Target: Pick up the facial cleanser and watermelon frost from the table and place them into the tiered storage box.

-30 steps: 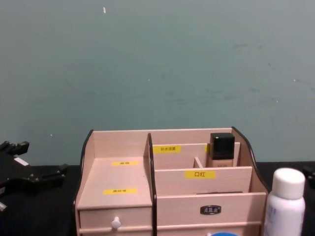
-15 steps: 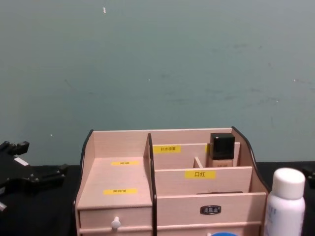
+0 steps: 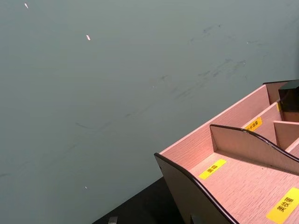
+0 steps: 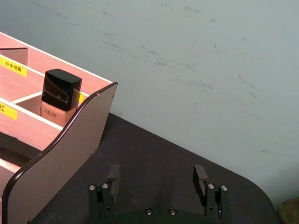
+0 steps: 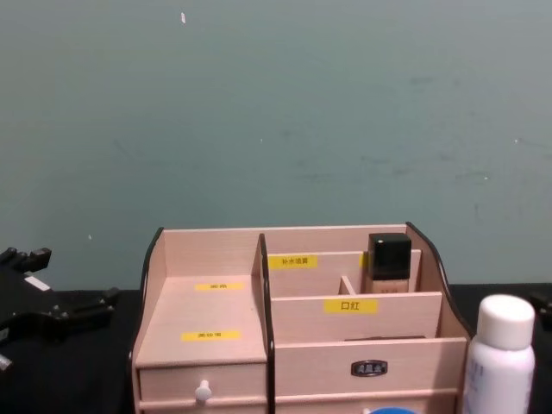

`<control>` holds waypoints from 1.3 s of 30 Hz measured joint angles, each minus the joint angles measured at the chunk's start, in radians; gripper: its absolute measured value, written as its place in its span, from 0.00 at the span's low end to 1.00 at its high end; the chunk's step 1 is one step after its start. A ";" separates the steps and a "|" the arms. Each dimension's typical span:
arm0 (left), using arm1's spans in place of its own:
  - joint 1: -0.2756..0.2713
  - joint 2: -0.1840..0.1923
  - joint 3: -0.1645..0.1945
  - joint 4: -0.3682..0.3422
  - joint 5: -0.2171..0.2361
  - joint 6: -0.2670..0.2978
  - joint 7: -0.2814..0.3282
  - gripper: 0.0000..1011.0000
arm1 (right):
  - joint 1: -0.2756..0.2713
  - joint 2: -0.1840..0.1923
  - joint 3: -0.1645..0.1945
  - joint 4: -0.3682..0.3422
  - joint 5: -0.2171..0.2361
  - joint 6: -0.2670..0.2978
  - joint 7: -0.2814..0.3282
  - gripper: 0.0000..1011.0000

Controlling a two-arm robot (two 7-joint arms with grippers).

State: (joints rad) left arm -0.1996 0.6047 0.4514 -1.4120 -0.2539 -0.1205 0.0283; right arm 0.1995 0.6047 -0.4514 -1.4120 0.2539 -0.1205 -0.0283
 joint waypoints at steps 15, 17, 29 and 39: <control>0.000 0.000 0.000 0.000 0.000 0.000 0.000 1.00 | -0.002 0.002 0.031 -0.014 0.012 -0.010 0.056 0.99; 0.000 0.000 0.000 0.000 0.000 0.000 0.000 1.00 | -0.014 0.012 0.040 -0.040 0.017 -0.010 0.066 0.99; 0.000 0.000 0.000 0.000 0.000 0.000 0.000 1.00 | -0.163 0.120 0.124 -0.303 0.042 0.011 0.103 0.99; 0.000 0.000 0.000 0.000 0.000 0.000 0.000 1.00 | -0.317 0.191 0.191 -0.467 0.089 0.027 0.149 0.99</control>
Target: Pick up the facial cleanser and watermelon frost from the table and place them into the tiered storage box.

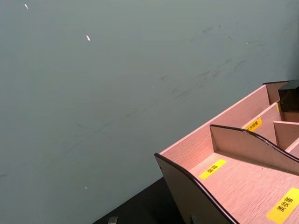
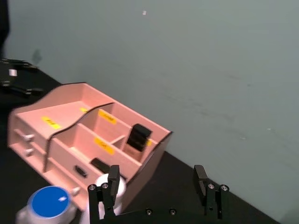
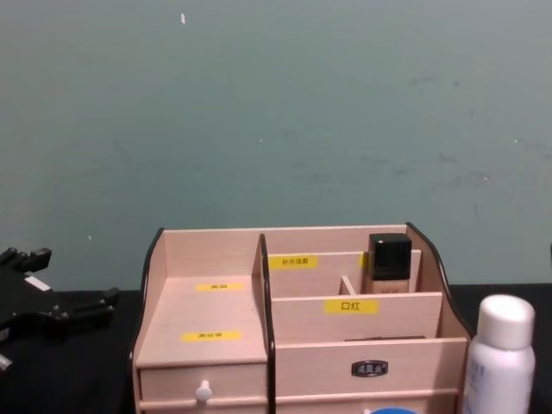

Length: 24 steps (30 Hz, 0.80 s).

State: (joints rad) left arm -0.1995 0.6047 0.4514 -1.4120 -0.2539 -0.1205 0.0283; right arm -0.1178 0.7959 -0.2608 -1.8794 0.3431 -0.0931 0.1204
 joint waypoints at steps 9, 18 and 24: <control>0.000 0.000 0.000 0.000 0.000 0.000 0.000 1.00 | -0.070 0.015 0.010 -0.036 0.033 0.028 0.059 0.99; 0.000 0.000 0.000 0.000 0.000 0.000 0.000 1.00 | -0.062 -0.015 -0.012 0.010 0.049 0.075 0.111 0.99; 0.000 0.000 0.000 0.000 0.000 0.000 0.000 1.00 | -0.039 -0.047 -0.025 0.058 0.051 0.095 0.141 0.99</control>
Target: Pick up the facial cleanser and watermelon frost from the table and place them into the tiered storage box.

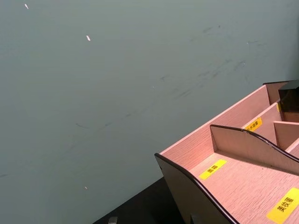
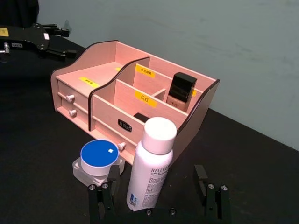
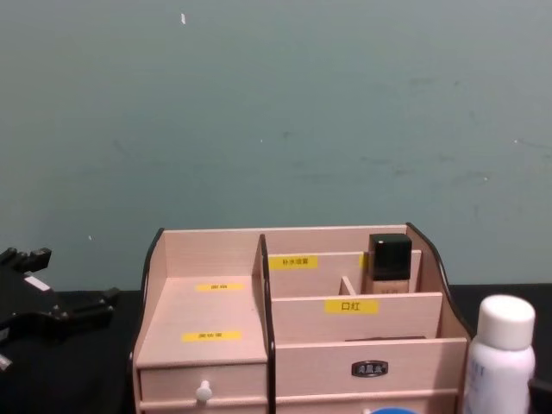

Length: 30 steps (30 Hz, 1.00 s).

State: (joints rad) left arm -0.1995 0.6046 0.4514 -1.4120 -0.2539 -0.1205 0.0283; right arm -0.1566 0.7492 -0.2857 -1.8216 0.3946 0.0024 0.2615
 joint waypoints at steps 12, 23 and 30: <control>0.000 0.000 0.000 0.000 0.000 0.000 0.000 1.00 | 0.073 -0.076 -0.016 0.094 -0.015 0.013 0.047 0.99; 0.000 0.000 0.000 0.000 0.000 0.000 0.000 1.00 | 0.125 -0.134 -0.021 0.159 -0.023 0.014 0.102 0.99; 0.000 0.000 0.000 0.000 0.000 0.000 0.000 1.00 | 0.152 -0.163 -0.023 0.194 -0.037 0.006 0.123 0.99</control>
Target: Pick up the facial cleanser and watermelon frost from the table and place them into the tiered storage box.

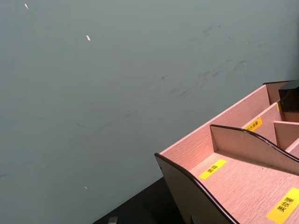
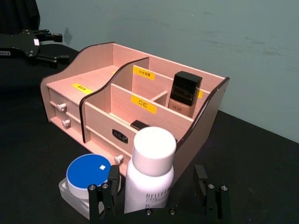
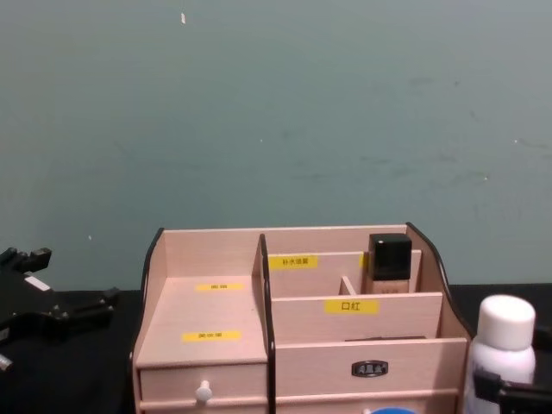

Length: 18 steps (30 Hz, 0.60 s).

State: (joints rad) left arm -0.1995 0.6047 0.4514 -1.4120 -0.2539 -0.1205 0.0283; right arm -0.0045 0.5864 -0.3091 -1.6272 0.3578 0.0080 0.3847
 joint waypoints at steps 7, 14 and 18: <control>0.000 0.000 0.000 0.000 0.000 0.000 0.000 1.00 | 0.037 -0.032 -0.002 0.041 -0.021 -0.006 0.027 0.99; 0.000 0.000 0.000 0.000 0.000 0.000 0.000 1.00 | 0.047 -0.043 -0.005 0.052 -0.041 -0.007 0.026 0.99; 0.000 0.000 0.000 0.000 0.000 0.000 0.000 1.00 | 0.047 -0.042 -0.005 0.052 -0.040 -0.007 0.026 0.99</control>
State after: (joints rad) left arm -0.1995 0.6047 0.4514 -1.4120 -0.2539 -0.1205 0.0283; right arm 0.0423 0.5444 -0.3138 -1.5753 0.3180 0.0006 0.4110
